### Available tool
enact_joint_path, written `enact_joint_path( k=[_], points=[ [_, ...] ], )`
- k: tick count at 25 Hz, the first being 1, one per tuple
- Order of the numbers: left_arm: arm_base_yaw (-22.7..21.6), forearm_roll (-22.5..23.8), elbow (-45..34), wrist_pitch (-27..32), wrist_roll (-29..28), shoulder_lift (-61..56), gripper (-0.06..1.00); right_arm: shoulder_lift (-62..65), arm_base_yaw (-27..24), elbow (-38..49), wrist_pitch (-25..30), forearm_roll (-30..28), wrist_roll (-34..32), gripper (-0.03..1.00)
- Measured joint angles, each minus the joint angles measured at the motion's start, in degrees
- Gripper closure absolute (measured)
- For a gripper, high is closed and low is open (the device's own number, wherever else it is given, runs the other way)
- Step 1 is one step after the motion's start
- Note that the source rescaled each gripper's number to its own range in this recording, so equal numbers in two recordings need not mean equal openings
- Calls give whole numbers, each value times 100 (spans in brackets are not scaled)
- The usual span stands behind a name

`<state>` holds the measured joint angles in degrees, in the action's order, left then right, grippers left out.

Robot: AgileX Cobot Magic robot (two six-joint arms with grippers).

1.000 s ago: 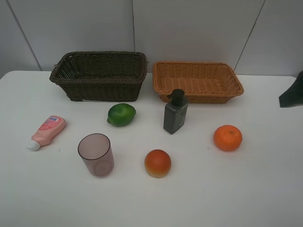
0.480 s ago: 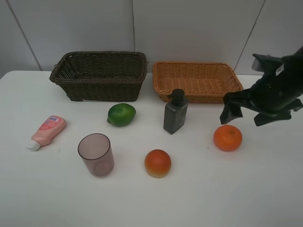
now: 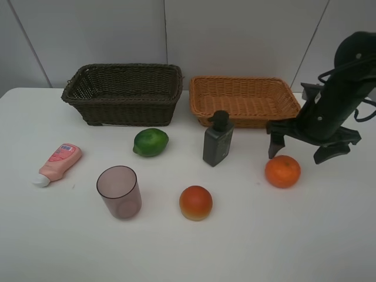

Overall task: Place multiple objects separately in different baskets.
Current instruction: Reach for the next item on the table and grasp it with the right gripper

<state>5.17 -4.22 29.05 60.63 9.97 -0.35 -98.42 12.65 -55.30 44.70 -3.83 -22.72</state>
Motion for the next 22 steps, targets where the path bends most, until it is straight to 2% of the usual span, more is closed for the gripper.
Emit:
enact_joint_path(
  k=[9, 22],
  points=[
    [0, 0, 0, 0, 0, 0, -6, -460, 126, -56, -446, -70, -435, -1],
    [0, 0, 0, 0, 0, 0, -6, -1028, 159, -56, -475, -114, -476, -1]
  ],
)
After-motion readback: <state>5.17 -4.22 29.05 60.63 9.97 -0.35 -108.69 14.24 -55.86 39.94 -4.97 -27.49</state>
